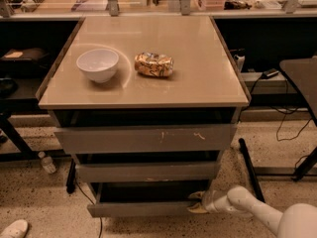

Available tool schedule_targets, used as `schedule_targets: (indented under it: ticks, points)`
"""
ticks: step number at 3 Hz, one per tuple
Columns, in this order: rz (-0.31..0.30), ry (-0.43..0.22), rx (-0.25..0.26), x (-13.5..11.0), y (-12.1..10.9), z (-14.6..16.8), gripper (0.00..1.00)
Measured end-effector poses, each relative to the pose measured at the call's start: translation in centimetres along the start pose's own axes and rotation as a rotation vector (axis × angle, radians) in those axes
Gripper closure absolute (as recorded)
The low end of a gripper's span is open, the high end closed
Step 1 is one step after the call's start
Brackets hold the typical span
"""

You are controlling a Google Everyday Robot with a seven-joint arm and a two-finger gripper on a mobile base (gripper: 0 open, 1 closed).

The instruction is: Open bottom drawer

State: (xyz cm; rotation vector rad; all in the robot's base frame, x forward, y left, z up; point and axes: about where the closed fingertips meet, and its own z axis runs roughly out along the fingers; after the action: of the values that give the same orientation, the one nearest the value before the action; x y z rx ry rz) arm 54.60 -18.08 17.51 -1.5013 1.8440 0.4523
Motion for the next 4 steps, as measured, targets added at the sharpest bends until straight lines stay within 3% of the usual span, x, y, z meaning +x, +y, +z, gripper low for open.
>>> schedule_targets:
  ticks: [1,2,4]
  points:
    - [-0.025,0.001,0.019,-0.58,-0.38,-0.43,1.00]
    - [-0.051,0.002,0.038,-1.10,-0.77,-0.91,0.82]
    - [-0.046,-0.005,0.030,-1.24,-0.97,-0.47,0.36]
